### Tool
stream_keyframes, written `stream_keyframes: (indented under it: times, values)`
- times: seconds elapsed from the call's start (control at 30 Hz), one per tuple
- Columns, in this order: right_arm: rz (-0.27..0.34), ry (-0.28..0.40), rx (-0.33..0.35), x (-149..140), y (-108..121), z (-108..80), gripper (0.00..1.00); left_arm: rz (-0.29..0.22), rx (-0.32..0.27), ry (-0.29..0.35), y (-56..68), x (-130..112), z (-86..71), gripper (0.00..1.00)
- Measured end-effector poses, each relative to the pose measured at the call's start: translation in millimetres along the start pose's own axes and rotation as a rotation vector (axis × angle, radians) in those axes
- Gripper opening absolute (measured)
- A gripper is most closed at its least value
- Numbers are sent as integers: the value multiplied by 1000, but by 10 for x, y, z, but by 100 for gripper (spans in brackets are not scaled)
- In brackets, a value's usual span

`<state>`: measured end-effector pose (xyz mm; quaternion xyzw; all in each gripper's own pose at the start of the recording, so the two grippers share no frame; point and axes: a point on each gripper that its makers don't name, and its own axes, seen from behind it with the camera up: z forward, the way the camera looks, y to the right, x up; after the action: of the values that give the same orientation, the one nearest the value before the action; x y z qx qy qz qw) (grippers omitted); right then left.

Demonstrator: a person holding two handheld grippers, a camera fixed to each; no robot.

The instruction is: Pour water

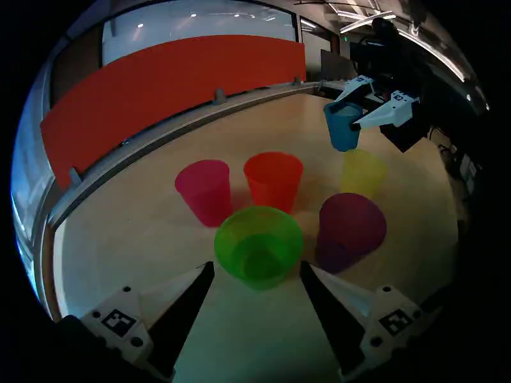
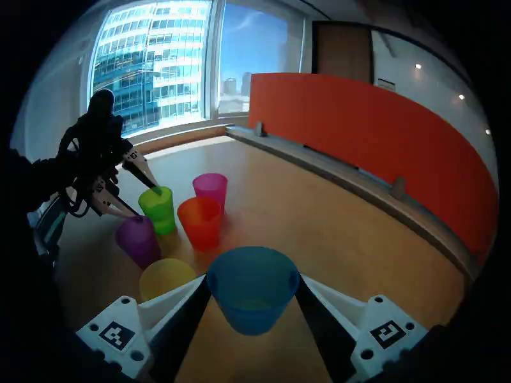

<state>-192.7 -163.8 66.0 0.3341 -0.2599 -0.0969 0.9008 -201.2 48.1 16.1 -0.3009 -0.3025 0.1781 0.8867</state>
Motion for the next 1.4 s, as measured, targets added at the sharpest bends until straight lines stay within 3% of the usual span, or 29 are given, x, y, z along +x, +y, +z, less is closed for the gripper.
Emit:
stream_keyframes:
  times: [0.67, 1.27, 1.4]
  values:
    - [45, -25, 2, -337, 8, 323, 93, -52, 59, 14, -78, -181, -294, 100]
    - [16, -17, -15, -477, 7, 234, 94, -59, 68, 29, 42, -191, -379, 100]
    - [8, -14, -21, -491, 2, 207, 100, -62, 68, 33, 77, -178, -378, 100]
